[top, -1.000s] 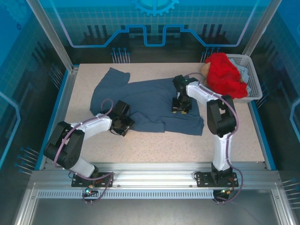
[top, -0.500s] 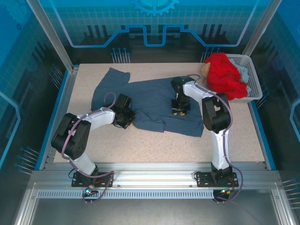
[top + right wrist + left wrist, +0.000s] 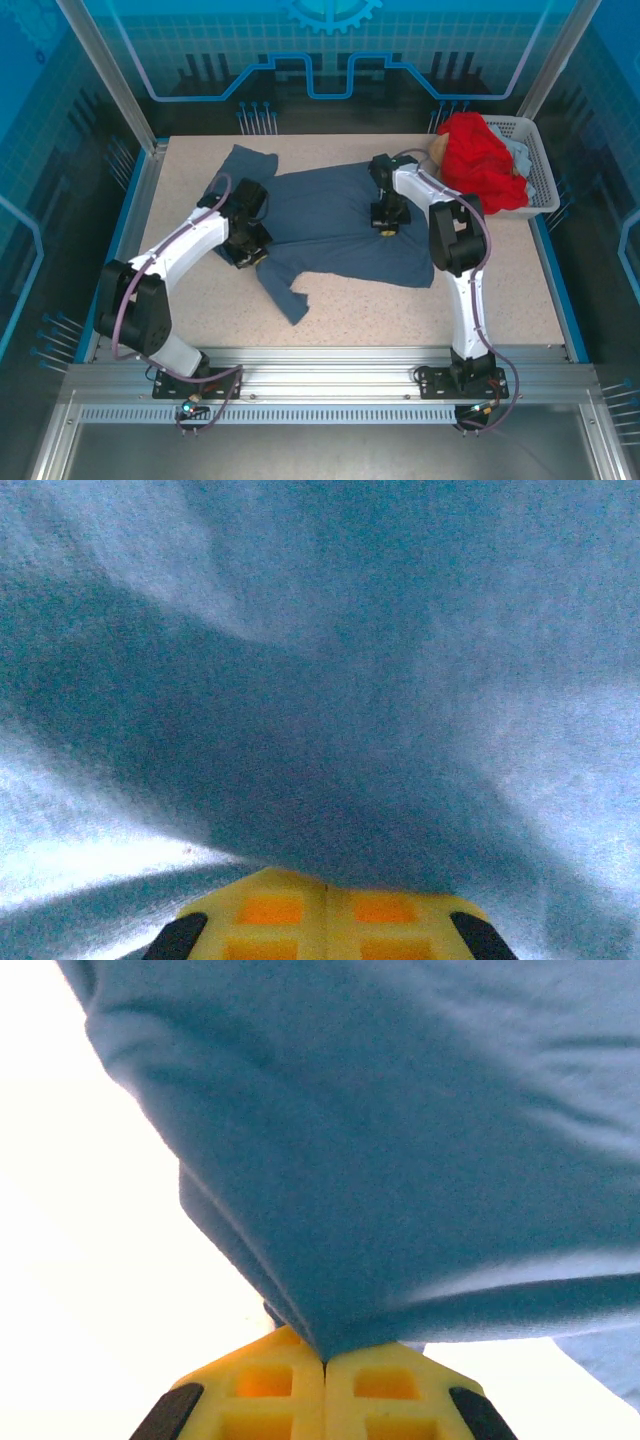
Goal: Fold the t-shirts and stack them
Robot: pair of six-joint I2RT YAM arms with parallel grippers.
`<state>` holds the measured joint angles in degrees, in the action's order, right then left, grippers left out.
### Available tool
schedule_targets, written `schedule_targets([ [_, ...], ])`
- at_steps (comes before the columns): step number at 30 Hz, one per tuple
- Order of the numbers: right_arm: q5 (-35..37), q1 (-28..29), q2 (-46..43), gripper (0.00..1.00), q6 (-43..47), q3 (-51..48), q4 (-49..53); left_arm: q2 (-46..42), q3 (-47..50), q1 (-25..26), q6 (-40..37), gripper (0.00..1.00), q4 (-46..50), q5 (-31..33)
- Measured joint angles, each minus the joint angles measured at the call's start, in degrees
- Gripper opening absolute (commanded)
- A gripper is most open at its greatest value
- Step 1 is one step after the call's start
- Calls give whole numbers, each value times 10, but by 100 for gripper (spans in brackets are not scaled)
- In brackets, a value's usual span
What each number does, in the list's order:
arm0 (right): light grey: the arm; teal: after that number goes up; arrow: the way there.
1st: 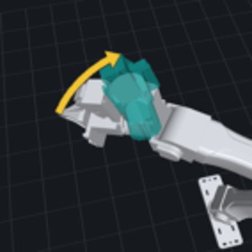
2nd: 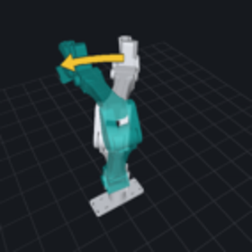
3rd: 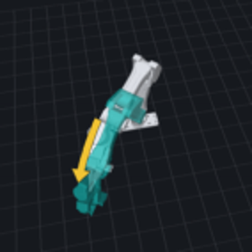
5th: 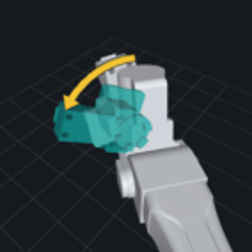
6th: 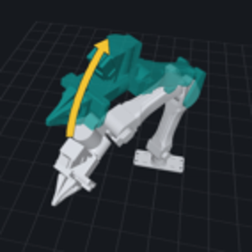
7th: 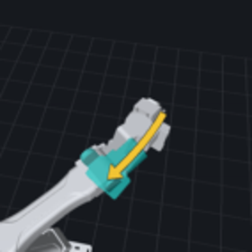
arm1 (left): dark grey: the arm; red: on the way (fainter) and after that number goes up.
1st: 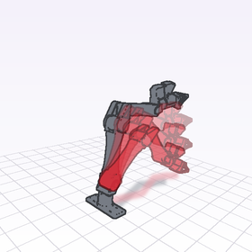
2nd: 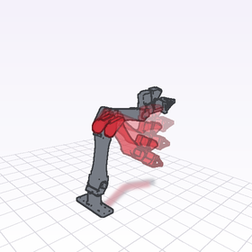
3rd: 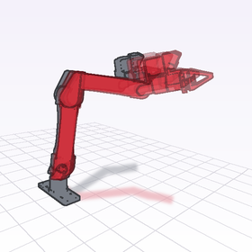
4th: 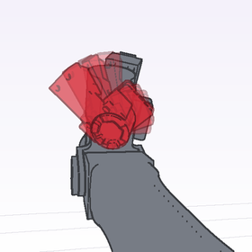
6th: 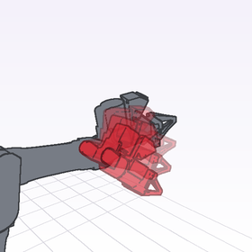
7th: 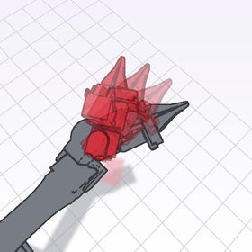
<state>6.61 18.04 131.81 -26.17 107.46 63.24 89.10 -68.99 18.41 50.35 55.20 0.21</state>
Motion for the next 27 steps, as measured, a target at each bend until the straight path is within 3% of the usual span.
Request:
schedule_targets([
  [6, 1, 4, 17, 0, 12, 29, 15, 11, -88, -3, -90, 0, 94, 13],
  [11, 14, 7, 17, 0, 18, 30, 18, 78, -182, -3, -125, 4, 121, 20],
  [15, 40, 6, 17, 0, 19, 31, 19, 171, -252, 4, -140, 27, 131, 7],
  [19, 70, -1, 22, 0, 25, 37, 26, 282, -326, 34, -162, 58, 9, -8],
  [21, 78, -5, 23, 2, 29, 39, 28, 288, -322, 45, -162, 65, -23, -9],
  [23, 84, -9, 23, 5, 34, 39, 28, 262, -291, 51, -159, 66, -61, -3],
  [27, 89, -7, 20, 14, 44, 39, 28, 81, -96, 20, -118, 60, -137, 2],
])
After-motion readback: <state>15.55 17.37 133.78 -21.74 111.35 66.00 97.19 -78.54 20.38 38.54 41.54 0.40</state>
